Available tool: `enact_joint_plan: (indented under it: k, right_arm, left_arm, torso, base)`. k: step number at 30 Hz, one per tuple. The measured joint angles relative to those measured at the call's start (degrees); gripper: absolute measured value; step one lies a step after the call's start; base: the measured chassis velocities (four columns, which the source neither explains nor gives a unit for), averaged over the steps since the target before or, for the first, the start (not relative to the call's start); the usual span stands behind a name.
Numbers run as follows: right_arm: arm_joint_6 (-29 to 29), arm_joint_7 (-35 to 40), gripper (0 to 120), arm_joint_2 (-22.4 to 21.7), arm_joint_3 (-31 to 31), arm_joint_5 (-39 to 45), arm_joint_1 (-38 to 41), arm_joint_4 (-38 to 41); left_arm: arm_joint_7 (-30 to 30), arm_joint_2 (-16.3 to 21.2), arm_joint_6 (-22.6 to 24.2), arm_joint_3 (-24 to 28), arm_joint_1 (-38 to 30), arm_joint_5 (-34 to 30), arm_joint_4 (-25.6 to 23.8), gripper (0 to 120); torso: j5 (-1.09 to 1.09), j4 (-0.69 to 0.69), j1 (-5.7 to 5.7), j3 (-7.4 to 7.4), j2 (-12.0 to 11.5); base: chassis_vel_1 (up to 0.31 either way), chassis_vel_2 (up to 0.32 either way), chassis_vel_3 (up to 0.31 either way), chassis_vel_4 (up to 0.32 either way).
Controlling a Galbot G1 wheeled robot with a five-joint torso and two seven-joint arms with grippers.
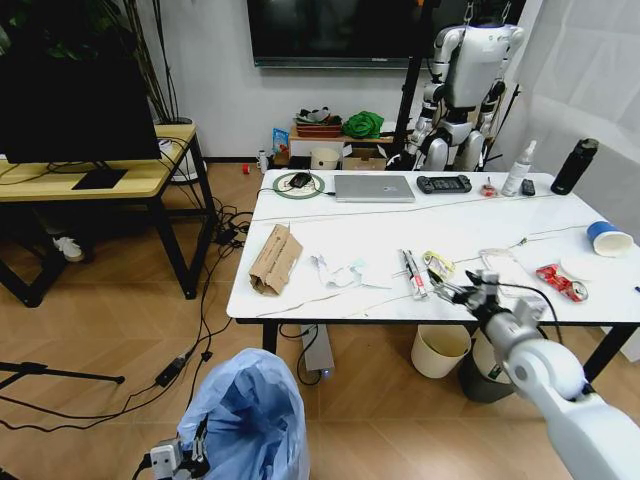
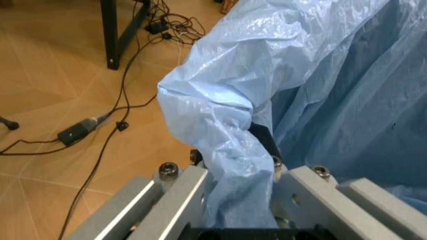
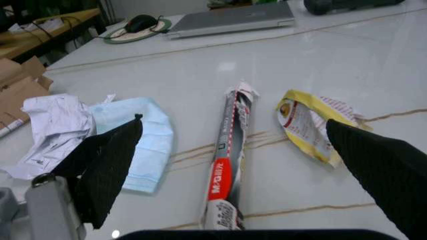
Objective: Pick up the trash bin and place the trash from the table into it.
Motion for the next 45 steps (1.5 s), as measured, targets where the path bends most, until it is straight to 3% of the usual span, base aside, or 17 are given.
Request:
enact_joint_plan:
  k: [11, 15, 27, 29, 33, 35, 39, 45]
  right_arm:
    - [-1.8, -0.5, 100, 1.7, -5.2, -6.4, 4.3, -6.4]
    - [-1.8, -0.9, 93, 1.9, -5.9, -7.5, 4.8, -8.1]
    - [-1.7, -1.3, 45, 2.3, -5.9, -7.7, 4.1, -7.9]
    - [-1.7, -1.4, 43, 2.4, -5.8, -7.7, 4.0, -7.8]
    - [-1.7, -1.5, 25, 2.4, -5.5, -7.8, 3.7, -7.4]
    - [-1.6, -1.5, 22, 2.3, -5.5, -7.8, 3.6, -7.3]
    - [-1.3, -1.9, 2, 2.1, -4.8, -7.9, 3.0, -6.7]
    - [0.8, -3.6, 0, 2.1, -3.2, -8.8, 1.5, -4.8]
  left_arm:
    - [-0.3, -0.3, 0.5, -0.5, -0.3, 0.2, -0.3, 0]
    - [-0.4, -0.4, 0.6, -0.6, -0.4, 0.1, -0.3, 0]
    - [-1.2, -0.1, 1.8, -0.8, -0.9, -0.4, -0.7, 0]
    - [-1.3, -0.1, 2.0, -0.9, -1.0, -0.5, -0.8, 0]
    - [-1.5, 0.0, 2.5, -0.7, -1.2, -0.5, -0.9, 0]
    - [-1.5, 0.0, 2.6, -0.6, -1.3, -0.5, -0.9, 0]
    - [-2.1, 0.0, 2.8, 0.0, -1.8, -0.5, -0.4, 0]
    - [-2.8, 0.5, 4.0, 0.8, -2.9, -1.5, 0.4, 0]
  torso:
    - [0.00, -0.01, -0.04, -0.04, -0.1]
    - [0.01, -0.01, -0.05, -0.05, -0.1]
    - [0.00, -0.01, -0.07, -0.08, -0.1]
    - [0.00, -0.01, -0.07, -0.08, -0.1]
    - [0.00, -0.01, -0.07, -0.08, -0.1]
    - [0.00, -0.01, -0.07, -0.08, -0.1]
    - [0.00, -0.01, -0.07, -0.09, -0.1]
    - [0.01, -0.01, -0.08, -0.09, -0.1]
  base:
    - [0.000, 0.000, 0.000, 0.000]
    - [0.000, 0.000, 0.000, 0.000]
    - [0.000, 0.000, 0.000, 0.000]
    - [0.000, 0.000, 0.000, 0.000]
    - [0.000, 0.000, 0.000, 0.000]
    - [0.000, 0.000, 0.000, 0.000]
    - [0.000, 0.000, 0.000, 0.000]
    - [0.000, 0.000, 0.000, 0.000]
